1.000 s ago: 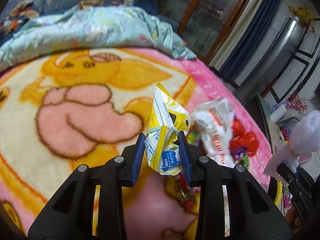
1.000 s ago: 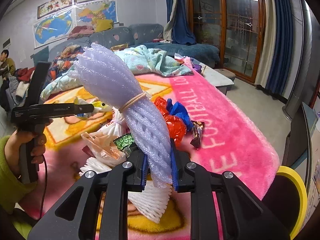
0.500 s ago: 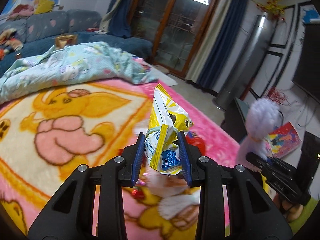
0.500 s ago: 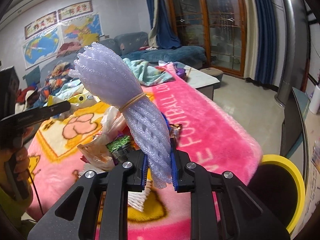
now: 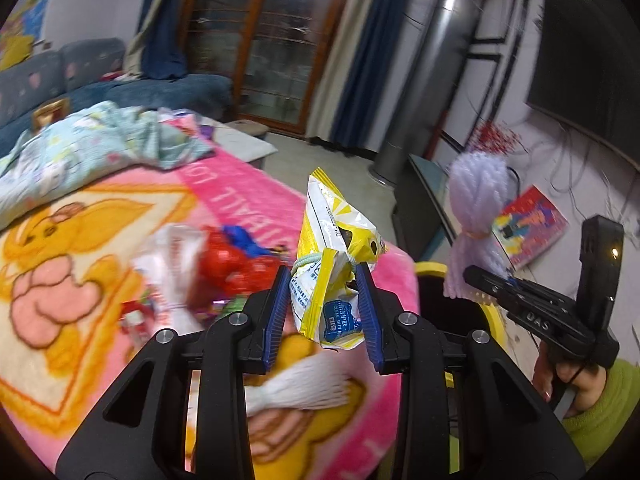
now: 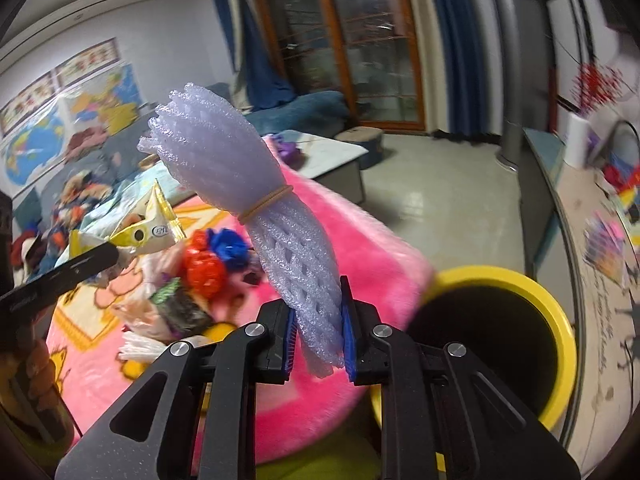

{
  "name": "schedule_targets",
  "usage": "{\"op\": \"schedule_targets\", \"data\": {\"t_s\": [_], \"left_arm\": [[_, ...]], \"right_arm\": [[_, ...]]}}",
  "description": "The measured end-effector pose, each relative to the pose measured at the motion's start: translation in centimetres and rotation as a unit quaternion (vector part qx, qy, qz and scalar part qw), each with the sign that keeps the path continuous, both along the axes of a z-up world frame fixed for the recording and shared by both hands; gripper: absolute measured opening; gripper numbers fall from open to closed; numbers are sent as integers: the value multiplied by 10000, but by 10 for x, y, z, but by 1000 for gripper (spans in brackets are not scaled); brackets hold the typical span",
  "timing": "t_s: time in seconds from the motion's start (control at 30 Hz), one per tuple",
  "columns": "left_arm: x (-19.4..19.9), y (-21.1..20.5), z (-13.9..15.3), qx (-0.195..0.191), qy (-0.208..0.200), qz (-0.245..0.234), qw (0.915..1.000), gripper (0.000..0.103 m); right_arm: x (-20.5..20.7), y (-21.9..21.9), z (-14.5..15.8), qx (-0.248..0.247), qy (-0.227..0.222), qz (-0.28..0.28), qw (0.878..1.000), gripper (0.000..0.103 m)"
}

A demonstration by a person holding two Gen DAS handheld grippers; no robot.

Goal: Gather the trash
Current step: 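Carry the yellow snack bag and purple foam net over the yellow bin with both tools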

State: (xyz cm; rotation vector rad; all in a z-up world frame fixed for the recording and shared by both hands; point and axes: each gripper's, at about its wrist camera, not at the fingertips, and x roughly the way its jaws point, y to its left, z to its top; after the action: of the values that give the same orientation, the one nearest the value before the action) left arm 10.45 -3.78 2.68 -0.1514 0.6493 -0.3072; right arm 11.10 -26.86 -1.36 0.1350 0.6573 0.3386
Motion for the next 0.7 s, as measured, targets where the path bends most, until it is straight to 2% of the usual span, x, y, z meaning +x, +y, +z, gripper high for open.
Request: {"op": "schedule_targets", "data": {"t_s": [0.4,0.7], "left_arm": [[15,-98,-23,349,161,-1081,9934,26],[29,-153,-55,515,472,-1641,9840,27]], "right_arm": [[-1,-77,-8,370,218,-1063,9934,18],[13,-129,-30,666,681,-1665,9814,18]]}}
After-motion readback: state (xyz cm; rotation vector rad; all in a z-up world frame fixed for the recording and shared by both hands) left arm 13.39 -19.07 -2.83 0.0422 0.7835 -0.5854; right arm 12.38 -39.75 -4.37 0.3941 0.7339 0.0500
